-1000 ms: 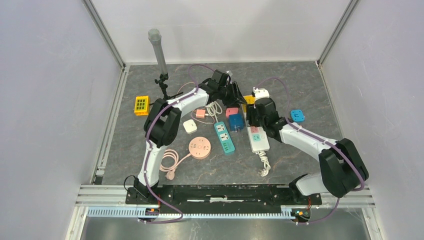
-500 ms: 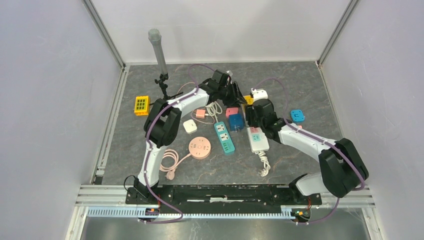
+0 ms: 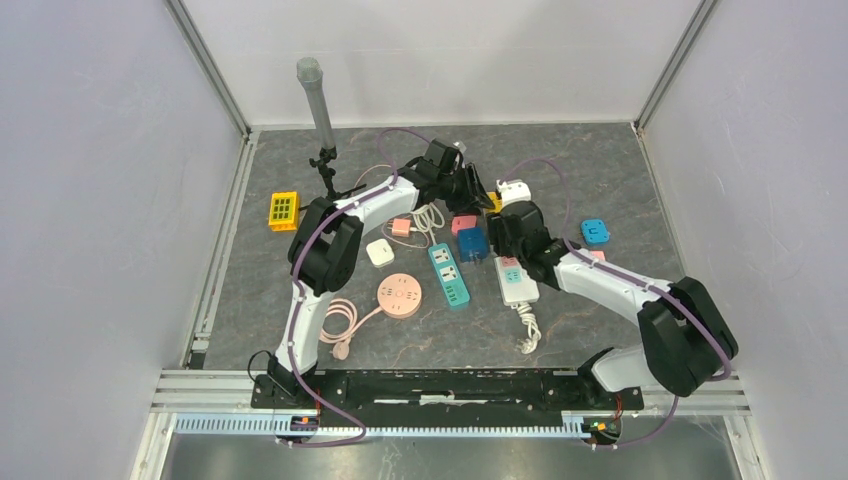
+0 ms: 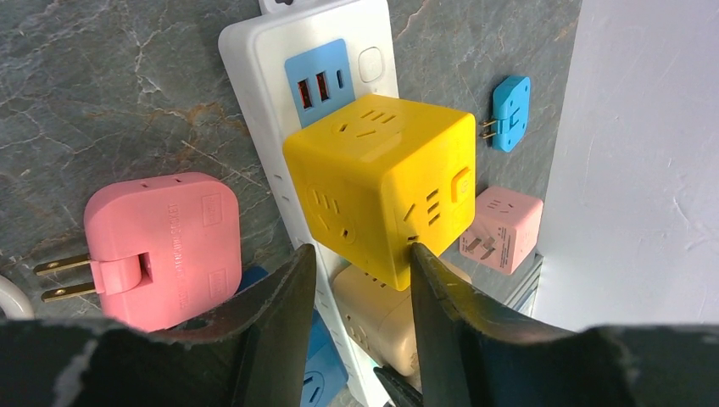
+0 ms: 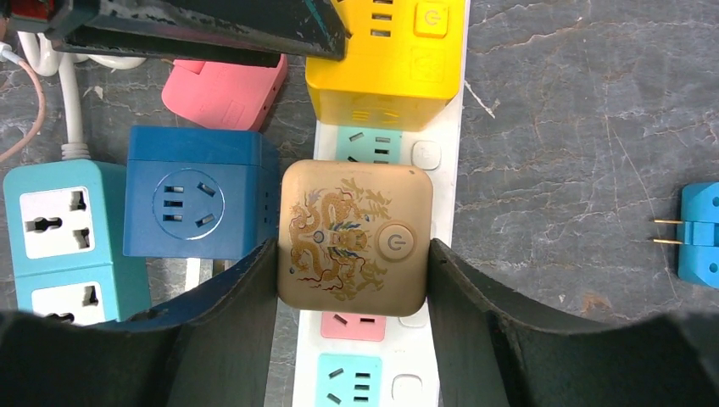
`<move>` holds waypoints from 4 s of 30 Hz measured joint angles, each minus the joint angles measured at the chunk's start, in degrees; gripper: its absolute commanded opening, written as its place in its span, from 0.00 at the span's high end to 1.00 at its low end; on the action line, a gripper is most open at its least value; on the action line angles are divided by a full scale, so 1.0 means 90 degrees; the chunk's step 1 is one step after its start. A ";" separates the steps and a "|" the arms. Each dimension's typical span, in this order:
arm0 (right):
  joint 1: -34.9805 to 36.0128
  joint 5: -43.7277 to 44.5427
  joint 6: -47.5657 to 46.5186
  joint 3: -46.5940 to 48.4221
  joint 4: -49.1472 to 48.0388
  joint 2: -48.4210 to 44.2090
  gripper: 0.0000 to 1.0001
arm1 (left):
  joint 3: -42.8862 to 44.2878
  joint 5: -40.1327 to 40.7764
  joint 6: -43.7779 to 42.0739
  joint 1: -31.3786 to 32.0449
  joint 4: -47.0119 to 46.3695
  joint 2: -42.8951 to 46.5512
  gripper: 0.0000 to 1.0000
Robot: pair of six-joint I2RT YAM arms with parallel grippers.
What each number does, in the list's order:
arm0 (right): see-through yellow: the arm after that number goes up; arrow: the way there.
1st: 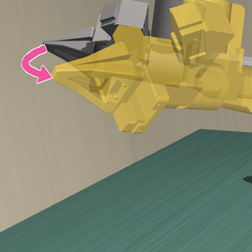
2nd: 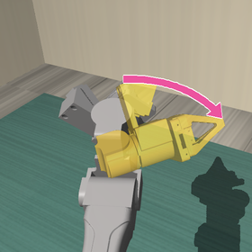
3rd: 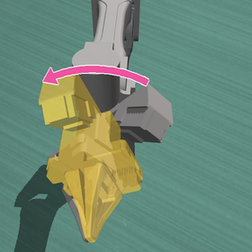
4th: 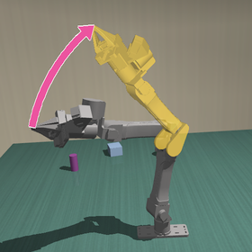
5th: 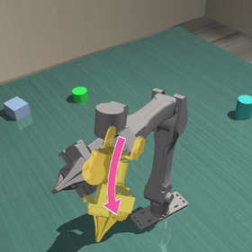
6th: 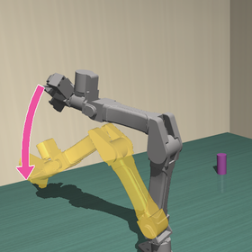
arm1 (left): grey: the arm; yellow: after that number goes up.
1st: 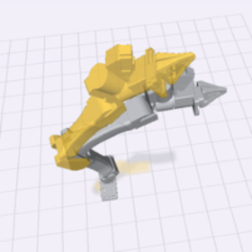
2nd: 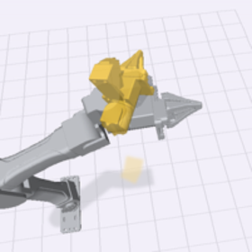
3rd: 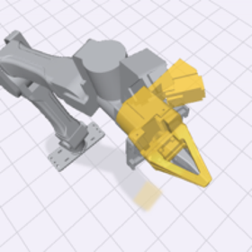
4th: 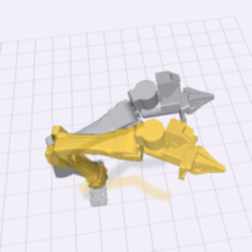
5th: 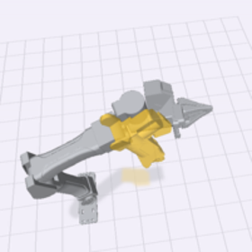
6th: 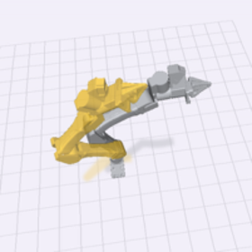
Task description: Pull the plug off the socket
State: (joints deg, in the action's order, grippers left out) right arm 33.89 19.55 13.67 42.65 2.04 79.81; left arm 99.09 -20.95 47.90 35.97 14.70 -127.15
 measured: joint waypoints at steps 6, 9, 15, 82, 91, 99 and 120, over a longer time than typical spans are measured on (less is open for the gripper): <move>-0.0415 -0.0622 0.0049 0.0017 0.0121 -0.0138 1.00 | 0.0034 0.0046 0.0000 0.0034 0.0012 -0.0012 0.51; -0.0403 -0.0699 0.0053 0.0019 0.0126 -0.0163 1.00 | 0.0041 0.0092 0.0000 0.0049 0.0019 -0.0012 0.51; -0.0211 -0.0398 -0.0012 0.0034 0.0209 -0.0160 1.00 | 0.0044 0.0104 0.0000 0.0056 0.0019 -0.0012 0.51; -0.4532 -0.3602 0.0209 0.0070 0.0199 -0.0250 0.03 | 0.0233 0.0158 -0.0075 0.0083 0.0231 -0.0131 0.34; -0.3985 -0.3599 0.0165 -0.0204 -0.0240 -0.1224 0.03 | -0.0092 0.0114 -0.0143 0.0083 -0.0216 -0.0090 0.16; -0.2759 -0.3220 0.0170 -0.0267 -0.0425 -0.1287 0.04 | -0.1253 0.0546 -0.0270 0.0085 -0.0828 0.0641 0.08; -0.1360 -0.1600 -0.0335 0.2115 0.0248 0.1685 0.13 | -0.1717 0.1678 -0.0355 -0.0131 -0.0614 0.1226 0.21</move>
State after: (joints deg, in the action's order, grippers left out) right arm 21.65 5.15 10.66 61.69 4.27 94.98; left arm 83.64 -5.85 44.71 34.79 9.17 -116.11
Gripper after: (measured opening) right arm 0.934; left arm 0.844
